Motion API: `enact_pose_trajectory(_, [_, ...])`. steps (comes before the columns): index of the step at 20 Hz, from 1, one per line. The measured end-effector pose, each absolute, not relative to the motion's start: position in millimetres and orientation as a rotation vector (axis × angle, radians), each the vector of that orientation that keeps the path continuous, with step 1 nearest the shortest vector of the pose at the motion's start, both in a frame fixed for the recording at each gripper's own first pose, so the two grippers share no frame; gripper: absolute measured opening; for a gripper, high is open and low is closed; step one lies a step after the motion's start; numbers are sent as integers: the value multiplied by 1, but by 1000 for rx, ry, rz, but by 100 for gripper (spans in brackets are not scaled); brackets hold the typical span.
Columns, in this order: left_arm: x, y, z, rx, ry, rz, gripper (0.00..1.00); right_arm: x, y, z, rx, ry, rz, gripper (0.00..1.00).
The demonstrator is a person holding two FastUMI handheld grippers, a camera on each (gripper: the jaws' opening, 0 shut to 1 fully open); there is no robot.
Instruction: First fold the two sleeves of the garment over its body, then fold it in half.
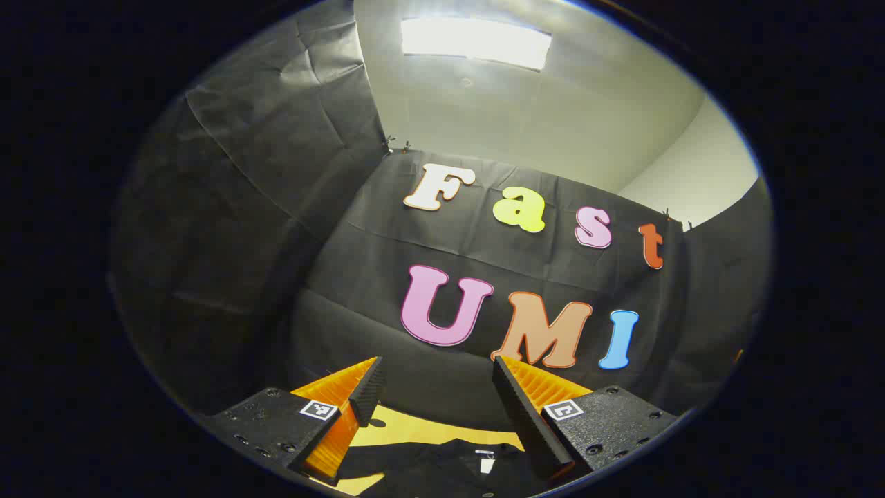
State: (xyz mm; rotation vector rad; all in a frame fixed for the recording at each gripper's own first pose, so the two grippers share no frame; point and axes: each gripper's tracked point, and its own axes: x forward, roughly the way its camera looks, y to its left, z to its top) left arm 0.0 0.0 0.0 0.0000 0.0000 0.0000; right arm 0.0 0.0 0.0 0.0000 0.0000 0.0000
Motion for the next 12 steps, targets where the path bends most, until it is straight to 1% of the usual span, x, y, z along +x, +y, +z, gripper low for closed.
enact_pose_trajectory(1, [-2,6,3,17,-8,15,91,-1,-1,3,-7,-7,-6,97])
enact_pose_trajectory(2, [-4,13,10,31,-33,38,91,-2,-3,3,-24,-13,-18,97])
enact_pose_trajectory(3, [-5,19,23,36,-75,64,90,-2,-7,4,-48,-17,-39,97])
enact_pose_trajectory(4, [-7,23,37,33,-127,94,92,-6,-12,6,-73,-26,-57,97])
enact_pose_trajectory(6, [-14,24,59,31,-225,129,90,-9,-11,11,-104,-42,-60,98])
enact_pose_trajectory(7, [-19,11,65,42,-255,94,91,-8,-7,12,-106,-42,-49,99])
enact_pose_trajectory(8, [-19,-1,65,52,-262,49,92,-8,-3,11,-108,-39,-37,99])
enact_pose_trajectory(9, [-21,-12,61,64,-260,8,91,-8,-2,10,-121,-34,-40,98])
enact_pose_trajectory(11, [-22,-16,58,71,-243,-22,90,-10,-16,19,-215,-63,-113,98])
enact_pose_trajectory(12, [-21,-13,57,69,-234,-11,90,-13,-23,30,-277,-100,-149,99])
